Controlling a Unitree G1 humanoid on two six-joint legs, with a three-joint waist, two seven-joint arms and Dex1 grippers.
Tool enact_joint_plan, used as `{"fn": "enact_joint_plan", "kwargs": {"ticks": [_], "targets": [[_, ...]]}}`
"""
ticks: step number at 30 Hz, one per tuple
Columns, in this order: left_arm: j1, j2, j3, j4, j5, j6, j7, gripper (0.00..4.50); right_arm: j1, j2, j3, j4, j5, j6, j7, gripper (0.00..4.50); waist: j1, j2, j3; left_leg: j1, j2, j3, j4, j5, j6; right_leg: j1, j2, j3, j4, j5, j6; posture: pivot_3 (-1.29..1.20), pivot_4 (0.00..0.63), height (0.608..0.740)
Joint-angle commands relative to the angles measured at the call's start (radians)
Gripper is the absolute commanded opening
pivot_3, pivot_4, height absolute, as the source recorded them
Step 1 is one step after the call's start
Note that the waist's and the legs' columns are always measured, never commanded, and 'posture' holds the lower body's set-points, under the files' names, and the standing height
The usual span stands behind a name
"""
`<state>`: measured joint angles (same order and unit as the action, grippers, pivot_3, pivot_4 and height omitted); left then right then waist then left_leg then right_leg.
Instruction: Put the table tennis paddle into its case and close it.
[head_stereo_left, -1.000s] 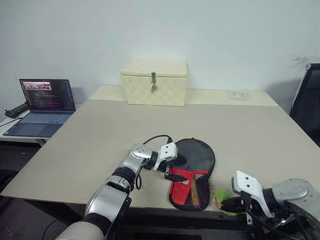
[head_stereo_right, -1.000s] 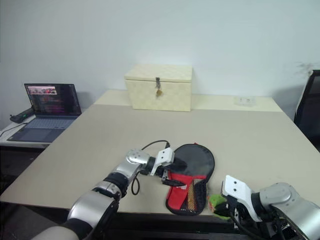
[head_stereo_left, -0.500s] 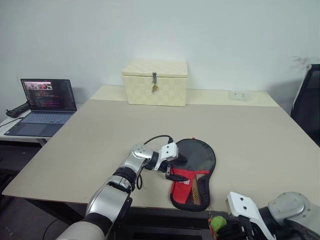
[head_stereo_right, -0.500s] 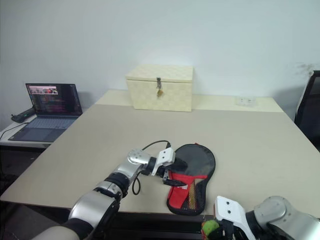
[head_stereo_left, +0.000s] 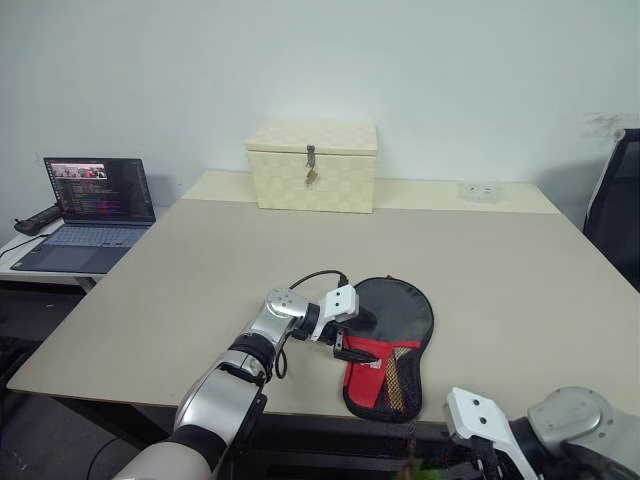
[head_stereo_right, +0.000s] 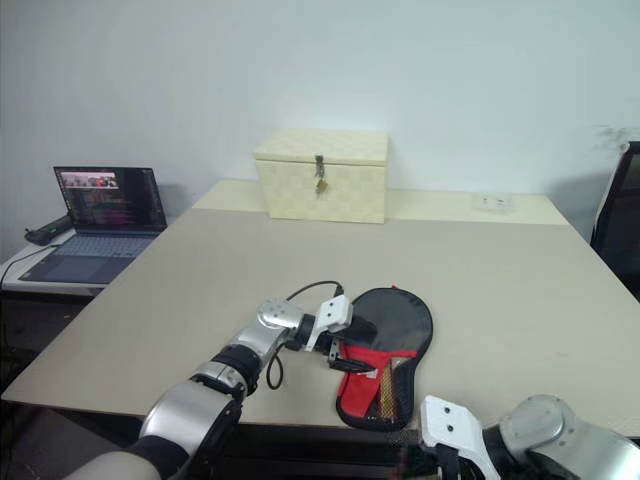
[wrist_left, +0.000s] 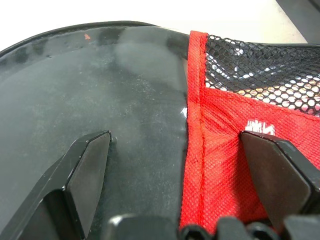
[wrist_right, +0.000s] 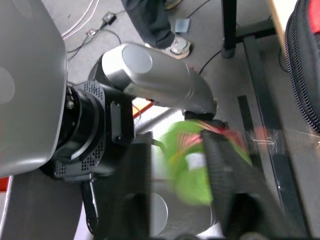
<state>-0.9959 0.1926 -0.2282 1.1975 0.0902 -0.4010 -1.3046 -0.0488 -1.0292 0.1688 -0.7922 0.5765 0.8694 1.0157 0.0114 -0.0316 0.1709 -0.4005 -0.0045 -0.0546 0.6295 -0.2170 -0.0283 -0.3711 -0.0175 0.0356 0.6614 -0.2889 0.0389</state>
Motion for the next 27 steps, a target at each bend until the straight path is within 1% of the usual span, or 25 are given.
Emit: {"fn": "enact_joint_plan", "kwargs": {"ticks": [1, 4, 7, 11, 13, 15, 17, 20, 22, 24, 25, 27], "targets": [[0.025, -0.016, -0.043, 0.031, 0.058, 0.010, 0.002, 4.50, -0.060, 0.017, -0.113, -0.013, 0.105, 0.056, -0.026, 2.35, 0.000, 0.000, 0.000, 0.000, 0.000, 0.000, 0.000, 0.000, 0.000, 0.000, 0.000, 0.000, 0.000, 0.000, 0.000, 0.00, 0.150, 0.740], [0.022, -0.015, -0.022, 0.014, 0.033, 0.008, -0.009, 4.50, -0.163, 0.057, -0.148, 0.101, 0.121, 0.073, -0.056, 2.35, -0.002, 0.000, 0.000, 0.000, -0.001, -0.001, 0.000, 0.000, 0.000, 0.000, -0.001, 0.001, 0.000, 0.001, 0.001, 0.00, 0.150, 0.740], [0.026, 0.008, 0.027, -0.061, -0.040, 0.020, -0.069, 4.50, -0.254, 0.112, -0.151, 0.242, 0.057, 0.009, -0.105, 2.35, -0.003, -0.001, 0.001, 0.000, -0.001, -0.001, 0.000, 0.000, 0.000, 0.000, -0.002, 0.001, 0.000, 0.001, 0.002, 0.00, 0.150, 0.740], [0.078, 0.066, 0.093, -0.254, -0.144, 0.114, -0.126, 4.50, -0.356, 0.213, -0.141, 0.428, -0.029, -0.102, -0.160, 2.35, -0.014, -0.001, 0.003, -0.004, -0.001, -0.001, -0.001, 0.000, 0.001, -0.006, -0.001, 0.003, 0.002, 0.001, 0.000, 0.00, 0.150, 0.740], [0.121, 0.098, 0.116, -0.372, -0.187, 0.184, -0.122, 4.50, -0.394, 0.252, -0.139, 0.502, -0.057, -0.142, -0.169, 2.35, -0.018, -0.001, 0.003, -0.010, -0.001, -0.002, -0.001, 0.000, 0.001, -0.014, -0.001, 0.003, 0.005, 0.004, -0.004, 0.00, 0.150, 0.740], [0.163, 0.128, 0.144, -0.493, -0.229, 0.267, -0.092, 4.50, -0.430, 0.287, -0.142, 0.578, -0.086, -0.186, -0.179, 2.35, -0.021, -0.001, 0.004, -0.015, -0.001, -0.002, 0.000, 0.000, 0.001, -0.020, -0.001, 0.003, 0.009, 0.004, -0.005, 0.00, 0.150, 0.740], [0.227, 0.171, 0.221, -0.677, -0.313, 0.417, -0.016, 4.50, -0.472, 0.327, -0.151, 0.685, -0.128, -0.256, -0.200, 2.35, -0.026, 0.000, 0.005, -0.015, -0.001, -0.002, 0.001, 0.000, 0.001, -0.020, -0.001, 0.003, 0.011, 0.003, -0.006, 0.00, 0.150, 0.740], [0.339, 0.227, 0.316, -0.935, -0.416, 0.608, 0.096, 4.50, -0.510, 0.359, -0.173, 0.800, -0.165, -0.336, -0.211, 2.35, -0.039, 0.001, 0.007, -0.015, -0.001, -0.003, 0.001, 0.000, 0.001, -0.021, -0.002, 0.003, 0.013, 0.002, -0.007, 0.00, 0.150, 0.740], [0.408, 0.251, 0.355, -1.061, -0.454, 0.687, 0.164, 4.50, -0.531, 0.364, -0.188, 0.883, -0.189, -0.388, -0.214, 2.35, -0.041, 0.001, 0.007, -0.014, 0.000, -0.003, 0.001, 0.000, 0.001, -0.020, -0.003, 0.003, 0.014, 0.002, -0.007, 0.00, 0.150, 0.740], [0.468, 0.270, 0.377, -1.151, -0.473, 0.734, 0.218, 4.50, -0.552, 0.366, -0.202, 0.965, -0.210, -0.428, -0.217, 2.35, -0.041, 0.002, 0.008, -0.013, 0.000, -0.003, 0.001, 0.000, 0.001, -0.020, -0.003, 0.003, 0.015, 0.002, -0.008, 0.00, 0.150, 0.740], [0.482, 0.268, 0.372, -1.182, -0.471, 0.752, 0.248, 4.50, -0.567, 0.359, -0.210, 1.021, -0.220, -0.455, -0.205, 2.35, -0.040, 0.002, 0.008, -0.012, -0.001, -0.003, 0.001, 0.000, 0.001, -0.020, -0.003, 0.003, 0.015, 0.002, -0.008, 0.00, 0.150, 0.740], [0.561, 0.309, 0.410, -1.247, -0.489, 0.778, 0.270, 4.50, -0.580, 0.356, -0.210, 1.094, -0.253, -0.489, -0.217, 2.35, -0.038, 0.002, 0.008, -0.011, -0.001, -0.003, 0.002, 0.000, 0.001, -0.019, -0.003, 0.003, 0.016, 0.002, -0.008, 0.00, 0.150, 0.740]]}}
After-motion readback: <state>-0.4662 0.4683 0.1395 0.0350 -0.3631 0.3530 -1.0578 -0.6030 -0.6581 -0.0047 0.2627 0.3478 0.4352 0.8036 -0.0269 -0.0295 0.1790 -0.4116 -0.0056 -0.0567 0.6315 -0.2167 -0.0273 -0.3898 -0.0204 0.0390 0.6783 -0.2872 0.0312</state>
